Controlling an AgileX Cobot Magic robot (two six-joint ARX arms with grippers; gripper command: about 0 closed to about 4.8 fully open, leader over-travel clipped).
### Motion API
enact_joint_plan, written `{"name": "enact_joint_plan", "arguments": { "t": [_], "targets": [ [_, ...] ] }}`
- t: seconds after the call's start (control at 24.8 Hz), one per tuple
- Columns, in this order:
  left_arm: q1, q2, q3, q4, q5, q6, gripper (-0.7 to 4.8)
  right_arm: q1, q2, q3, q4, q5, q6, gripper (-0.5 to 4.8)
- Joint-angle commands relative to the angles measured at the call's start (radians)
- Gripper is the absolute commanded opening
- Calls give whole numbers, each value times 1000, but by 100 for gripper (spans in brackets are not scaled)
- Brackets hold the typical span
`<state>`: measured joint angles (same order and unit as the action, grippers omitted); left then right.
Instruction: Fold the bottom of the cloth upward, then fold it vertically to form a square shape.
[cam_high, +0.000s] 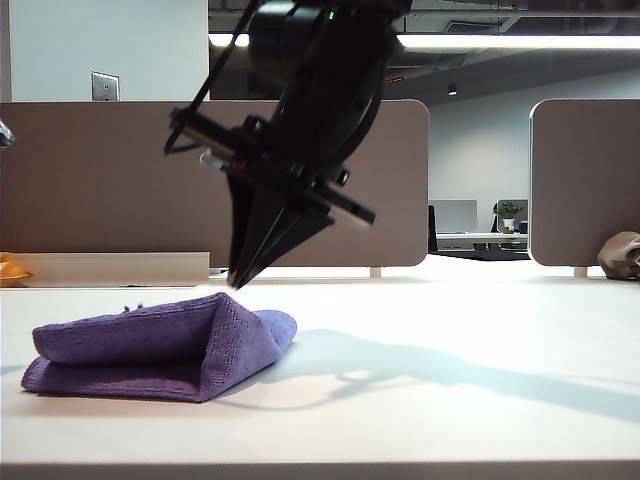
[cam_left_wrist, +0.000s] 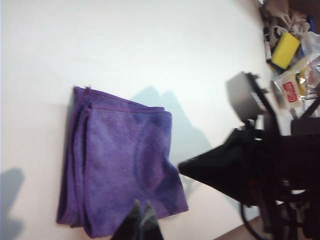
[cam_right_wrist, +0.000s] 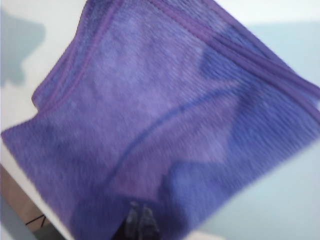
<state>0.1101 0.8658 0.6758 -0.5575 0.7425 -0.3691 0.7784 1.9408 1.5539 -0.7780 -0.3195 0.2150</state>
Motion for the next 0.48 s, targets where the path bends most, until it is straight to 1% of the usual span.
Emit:
{"name": "enact_joint_plan", "arguments": {
  "t": [0.04,0.24,0.32,0.48],
  "targets": [
    [1,-1,8,3,-14,34,-5,1,-20,5,-40,10,-12,13],
    [1,3,7,-22,-26,63,-5,5,-21,5,-100,6,-13,14],
    [1,4,7,-38,-30,82,-5,17,-21,5,-94,6,-14,14],
    [1,4,7,-48,-29,82,-5,41,-16,4,-86,5,-9,13]
  ]
}}
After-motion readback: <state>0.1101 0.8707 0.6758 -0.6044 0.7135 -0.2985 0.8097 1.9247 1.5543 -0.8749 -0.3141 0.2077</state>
